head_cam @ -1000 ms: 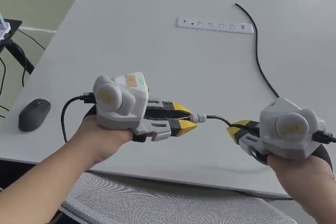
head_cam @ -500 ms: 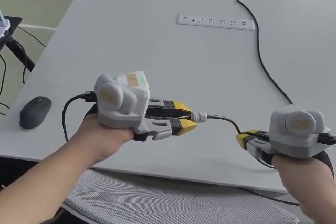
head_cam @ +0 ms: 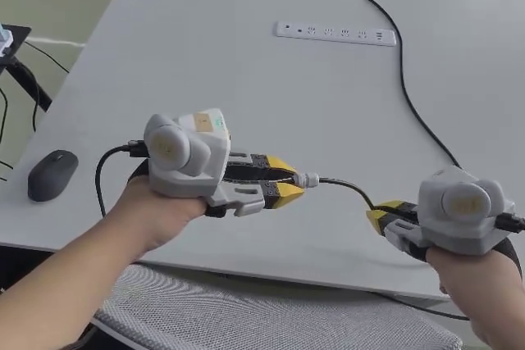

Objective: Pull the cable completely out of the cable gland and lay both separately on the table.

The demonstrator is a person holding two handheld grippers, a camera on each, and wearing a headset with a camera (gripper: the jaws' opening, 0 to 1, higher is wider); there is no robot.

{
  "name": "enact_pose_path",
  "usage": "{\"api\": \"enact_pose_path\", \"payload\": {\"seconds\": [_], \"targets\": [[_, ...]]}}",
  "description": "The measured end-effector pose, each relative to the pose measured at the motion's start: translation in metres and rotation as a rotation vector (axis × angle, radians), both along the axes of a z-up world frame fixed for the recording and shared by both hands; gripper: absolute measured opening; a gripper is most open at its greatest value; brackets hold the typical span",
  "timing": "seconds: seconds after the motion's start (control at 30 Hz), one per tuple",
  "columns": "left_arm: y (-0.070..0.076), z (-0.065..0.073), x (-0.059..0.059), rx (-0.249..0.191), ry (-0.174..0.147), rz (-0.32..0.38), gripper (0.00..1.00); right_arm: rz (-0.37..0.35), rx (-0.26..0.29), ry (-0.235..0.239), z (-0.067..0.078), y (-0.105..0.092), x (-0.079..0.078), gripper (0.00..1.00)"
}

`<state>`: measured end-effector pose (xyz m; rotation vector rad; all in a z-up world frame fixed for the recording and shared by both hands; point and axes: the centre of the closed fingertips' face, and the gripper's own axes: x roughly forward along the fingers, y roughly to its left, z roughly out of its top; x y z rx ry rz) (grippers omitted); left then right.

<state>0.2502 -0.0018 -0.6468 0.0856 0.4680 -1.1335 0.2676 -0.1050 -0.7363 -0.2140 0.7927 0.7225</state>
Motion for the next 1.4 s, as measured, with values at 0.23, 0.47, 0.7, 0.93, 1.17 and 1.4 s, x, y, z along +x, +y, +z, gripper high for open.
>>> {"api": "enact_pose_path", "payload": {"seconds": [0.23,0.47,0.7,0.93,1.17,1.4], "targets": [[0.000,-0.001,0.002,0.003,-0.001,0.004,0.15,0.015,-0.015,-0.008,0.001,-0.003,0.000,0.02],[-0.001,0.000,0.003,0.001,0.003,0.010,0.15,0.036,-0.016,-0.068,0.024,-0.004,0.002,0.14],[0.000,-0.001,0.003,0.007,0.005,0.007,0.15,0.131,-0.013,-0.137,0.057,0.018,0.008,0.18],[0.000,-0.003,0.003,0.013,0.009,0.008,0.15,0.310,-0.092,-0.270,0.078,0.053,0.008,0.19],[-0.001,-0.003,0.003,0.016,0.011,0.009,0.15,0.433,-0.150,-0.306,0.073,0.074,0.000,0.15],[-0.003,-0.001,0.002,0.014,0.008,0.009,0.15,0.480,-0.161,-0.328,0.072,0.081,0.001,0.11]]}}
